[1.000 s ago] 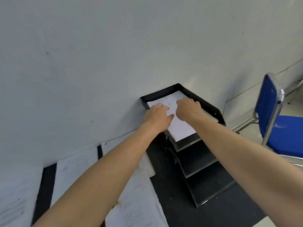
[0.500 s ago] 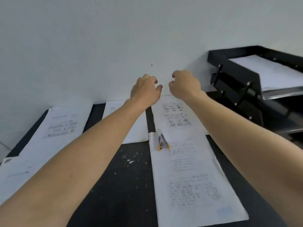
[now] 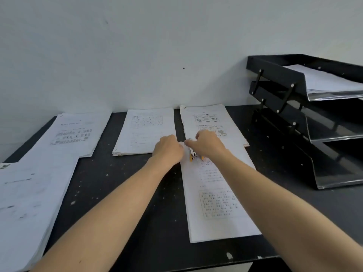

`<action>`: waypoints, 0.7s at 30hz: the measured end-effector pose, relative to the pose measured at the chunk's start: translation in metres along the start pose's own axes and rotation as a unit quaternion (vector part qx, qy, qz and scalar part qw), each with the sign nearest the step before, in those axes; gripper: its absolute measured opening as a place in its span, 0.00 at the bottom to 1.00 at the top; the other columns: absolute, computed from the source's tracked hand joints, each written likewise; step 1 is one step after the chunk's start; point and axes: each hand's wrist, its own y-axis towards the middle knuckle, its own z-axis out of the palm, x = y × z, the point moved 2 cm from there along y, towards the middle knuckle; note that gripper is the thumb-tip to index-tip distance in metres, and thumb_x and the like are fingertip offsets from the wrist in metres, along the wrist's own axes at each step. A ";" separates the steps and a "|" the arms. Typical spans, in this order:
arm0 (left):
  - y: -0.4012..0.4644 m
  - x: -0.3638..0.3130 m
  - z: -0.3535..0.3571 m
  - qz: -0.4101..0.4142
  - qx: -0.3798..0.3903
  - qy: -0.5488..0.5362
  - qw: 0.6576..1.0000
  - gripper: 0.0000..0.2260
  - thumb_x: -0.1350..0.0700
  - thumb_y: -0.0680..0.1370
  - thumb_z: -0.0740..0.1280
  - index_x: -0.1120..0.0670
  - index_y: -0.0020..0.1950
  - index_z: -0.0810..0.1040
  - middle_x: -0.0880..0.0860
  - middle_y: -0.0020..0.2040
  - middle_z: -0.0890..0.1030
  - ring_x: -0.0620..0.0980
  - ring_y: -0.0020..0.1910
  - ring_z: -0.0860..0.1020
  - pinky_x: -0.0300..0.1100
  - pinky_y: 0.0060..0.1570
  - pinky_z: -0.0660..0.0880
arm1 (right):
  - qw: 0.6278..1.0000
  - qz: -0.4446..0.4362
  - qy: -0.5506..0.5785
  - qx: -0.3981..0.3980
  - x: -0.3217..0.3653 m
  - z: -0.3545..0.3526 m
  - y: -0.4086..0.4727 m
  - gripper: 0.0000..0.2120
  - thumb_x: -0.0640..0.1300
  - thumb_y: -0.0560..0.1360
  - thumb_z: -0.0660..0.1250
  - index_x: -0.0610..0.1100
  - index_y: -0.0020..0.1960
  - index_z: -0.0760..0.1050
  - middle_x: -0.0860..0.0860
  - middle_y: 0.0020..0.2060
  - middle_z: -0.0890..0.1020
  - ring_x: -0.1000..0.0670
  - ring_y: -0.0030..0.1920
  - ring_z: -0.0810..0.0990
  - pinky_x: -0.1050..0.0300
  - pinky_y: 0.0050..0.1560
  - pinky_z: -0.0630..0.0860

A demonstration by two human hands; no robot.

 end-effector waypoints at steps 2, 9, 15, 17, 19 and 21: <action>-0.008 0.003 0.003 -0.024 0.016 0.007 1.000 0.08 0.54 0.82 0.61 0.58 0.49 0.74 0.59 0.55 0.79 0.59 0.51 0.78 0.47 0.43 0.71 | 1.000 0.010 0.020 0.011 0.000 0.003 -0.004 0.17 0.56 0.74 0.70 0.45 0.38 0.67 0.51 0.32 0.72 0.49 0.31 0.72 0.58 0.32 0.67; -0.033 -0.016 0.007 -0.078 0.037 -0.004 0.996 0.22 0.43 0.81 0.63 0.59 0.66 0.72 0.57 0.61 0.77 0.59 0.58 0.77 0.48 0.48 0.75 | 0.999 0.001 0.042 0.018 -0.009 0.002 -0.009 0.15 0.43 0.72 0.68 0.44 0.33 0.64 0.49 0.28 0.70 0.49 0.26 0.66 0.59 0.29 0.63; -0.040 -0.028 0.020 -0.124 0.075 0.024 0.989 0.37 0.33 0.72 0.72 0.57 0.71 0.71 0.58 0.65 0.74 0.58 0.61 0.76 0.50 0.57 0.77 | 0.997 0.033 0.062 -0.043 -0.023 -0.011 -0.015 0.15 0.48 0.77 0.67 0.44 0.36 0.67 0.49 0.33 0.72 0.48 0.30 0.70 0.57 0.31 0.64; -0.038 -0.031 0.018 -0.107 0.082 0.037 0.990 0.32 0.36 0.72 0.73 0.58 0.66 0.75 0.56 0.59 0.78 0.56 0.56 0.78 0.47 0.49 0.77 | 0.995 0.042 0.062 -0.063 -0.028 -0.018 -0.018 0.13 0.48 0.78 0.67 0.43 0.39 0.69 0.49 0.35 0.74 0.49 0.31 0.70 0.57 0.30 0.65; -0.037 -0.034 0.016 -0.098 0.084 0.032 0.991 0.28 0.40 0.73 0.75 0.58 0.62 0.77 0.55 0.55 0.79 0.55 0.53 0.79 0.45 0.44 0.75 | 0.994 0.047 0.066 -0.080 -0.032 -0.025 -0.020 0.14 0.48 0.79 0.67 0.44 0.38 0.68 0.49 0.36 0.73 0.49 0.31 0.69 0.56 0.30 0.64; -0.039 -0.038 0.012 -0.110 0.080 0.013 0.991 0.29 0.43 0.72 0.78 0.59 0.63 0.75 0.54 0.53 0.78 0.54 0.50 0.77 0.44 0.39 0.73 | 0.992 0.053 0.068 -0.090 -0.035 -0.030 -0.023 0.14 0.49 0.79 0.67 0.44 0.38 0.68 0.48 0.37 0.74 0.49 0.31 0.70 0.56 0.30 0.64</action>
